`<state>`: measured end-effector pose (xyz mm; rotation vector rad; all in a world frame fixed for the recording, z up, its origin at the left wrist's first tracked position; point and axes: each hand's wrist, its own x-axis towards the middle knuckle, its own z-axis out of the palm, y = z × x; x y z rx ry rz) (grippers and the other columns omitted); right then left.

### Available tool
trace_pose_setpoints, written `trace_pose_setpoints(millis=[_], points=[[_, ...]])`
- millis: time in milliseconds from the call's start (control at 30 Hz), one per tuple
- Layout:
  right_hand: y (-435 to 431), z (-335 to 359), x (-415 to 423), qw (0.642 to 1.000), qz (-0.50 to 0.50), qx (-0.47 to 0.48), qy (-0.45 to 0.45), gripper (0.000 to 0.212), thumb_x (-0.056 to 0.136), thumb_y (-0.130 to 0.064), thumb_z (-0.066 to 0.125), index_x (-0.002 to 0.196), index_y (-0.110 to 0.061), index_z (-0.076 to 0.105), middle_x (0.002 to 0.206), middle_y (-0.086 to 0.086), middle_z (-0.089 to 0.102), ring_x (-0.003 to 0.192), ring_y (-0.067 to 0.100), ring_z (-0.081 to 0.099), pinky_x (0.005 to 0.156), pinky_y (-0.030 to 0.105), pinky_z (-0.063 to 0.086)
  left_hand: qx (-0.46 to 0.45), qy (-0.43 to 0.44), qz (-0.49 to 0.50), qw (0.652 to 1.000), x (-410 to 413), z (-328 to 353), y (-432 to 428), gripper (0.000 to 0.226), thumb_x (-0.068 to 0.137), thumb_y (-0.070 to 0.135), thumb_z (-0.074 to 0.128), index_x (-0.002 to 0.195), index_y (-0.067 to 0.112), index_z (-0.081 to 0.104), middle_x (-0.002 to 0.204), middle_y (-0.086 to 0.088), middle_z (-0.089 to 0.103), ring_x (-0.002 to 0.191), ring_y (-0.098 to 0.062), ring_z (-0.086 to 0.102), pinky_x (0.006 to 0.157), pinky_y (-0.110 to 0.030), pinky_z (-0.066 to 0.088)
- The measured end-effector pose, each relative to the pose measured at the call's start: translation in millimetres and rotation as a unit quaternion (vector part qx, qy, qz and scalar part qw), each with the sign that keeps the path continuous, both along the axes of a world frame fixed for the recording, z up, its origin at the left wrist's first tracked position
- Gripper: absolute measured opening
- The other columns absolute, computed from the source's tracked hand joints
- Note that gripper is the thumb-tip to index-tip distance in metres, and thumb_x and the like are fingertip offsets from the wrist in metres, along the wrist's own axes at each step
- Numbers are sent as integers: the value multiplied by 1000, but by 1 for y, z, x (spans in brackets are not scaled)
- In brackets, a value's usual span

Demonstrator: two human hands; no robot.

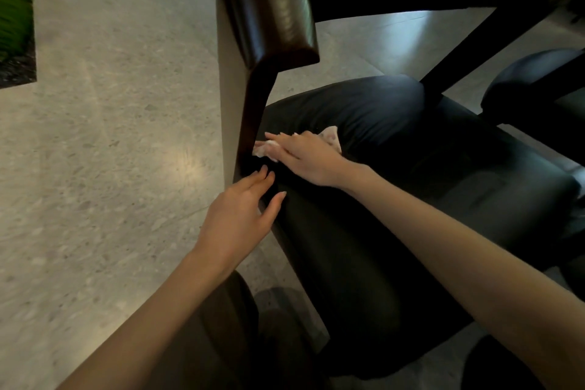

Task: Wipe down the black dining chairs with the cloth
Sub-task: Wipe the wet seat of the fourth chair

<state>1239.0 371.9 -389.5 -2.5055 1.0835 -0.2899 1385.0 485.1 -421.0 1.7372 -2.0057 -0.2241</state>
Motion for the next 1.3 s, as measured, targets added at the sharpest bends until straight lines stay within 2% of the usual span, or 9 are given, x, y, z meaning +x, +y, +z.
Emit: trace_pose_setpoints(millis=[133, 233, 300, 367, 467, 767, 1033, 1200, 1300], points=[[19, 27, -36, 996, -46, 41, -68, 36, 104, -42, 30, 116, -32, 63, 71, -3, 63, 64, 2, 61, 66, 28, 51, 5, 7, -14, 1000, -3, 4, 3, 46, 97, 39, 50, 137, 17, 51, 144, -2, 48, 126, -15, 52, 100, -25, 41], [10, 50, -82, 964, -201, -82, -156, 31, 105, -32, 36, 85, -39, 58, 59, -7, 52, 52, -6, 54, 56, 20, 36, -1, -13, -9, 1000, -6, 12, -1, 45, 99, 39, 47, 137, 17, 52, 140, -4, 53, 116, -19, 61, 95, -33, 51], [-10, 49, -112, 953, -256, -132, -94, 31, 106, -33, 34, 112, -34, 64, 87, 2, 66, 85, -5, 62, 74, 23, 41, -3, -54, -2, 999, -9, 17, -3, 45, 100, 41, 41, 141, 22, 47, 139, -2, 54, 107, -19, 65, 89, -32, 54], [-27, 32, -133, 955, -280, -77, 64, 45, 104, -42, 31, 147, -31, 37, 151, 14, 39, 143, 27, 28, 114, 44, 24, -11, -102, -1, 995, -11, 20, -5, 46, 102, 43, 35, 143, 25, 43, 140, 0, 54, 104, -17, 66, 84, -29, 54], [-24, -6, -142, 931, -328, -26, 158, 65, 98, -58, 32, 155, -33, 11, 163, 4, -5, 148, 32, -10, 118, 51, -3, -10, -152, -4, 988, -12, 21, -6, 47, 102, 45, 28, 146, 28, 38, 142, 2, 51, 105, -14, 64, 80, -26, 52], [-36, -13, -124, 919, -390, -44, 46, 44, 105, -30, 35, 147, -20, 40, 154, 6, 36, 137, 31, 39, 109, 41, 31, -7, -155, 9, 988, -10, 15, -10, 48, 102, 48, 26, 146, 31, 36, 144, 5, 48, 110, -13, 62, 80, -26, 54], [34, -14, -31, 994, -99, -51, -16, 43, 101, -11, 45, 144, -18, 43, 148, -3, 45, 135, 9, 43, 113, 29, 33, 1, -109, 13, 994, -7, 10, -9, 46, 100, 47, 35, 141, 29, 47, 138, 1, 55, 107, -17, 65, 78, -30, 55], [27, 33, -46, 966, -214, -42, -138, 27, 104, -29, 41, 116, -18, 63, 78, -10, 62, 65, -4, 60, 59, 14, 45, -7, -70, -5, 997, -2, 4, -10, 41, 97, 44, 48, 132, 25, 57, 128, -4, 62, 103, -20, 68, 77, -35, 56], [-10, 54, -61, 940, -261, -176, -134, 31, 104, -29, 43, 112, -10, 66, 90, 10, 71, 81, 19, 67, 67, 25, 39, -10, -60, -3, 998, 0, 0, -12, 42, 97, 45, 47, 133, 26, 57, 130, -3, 62, 107, -20, 66, 83, -34, 56]])
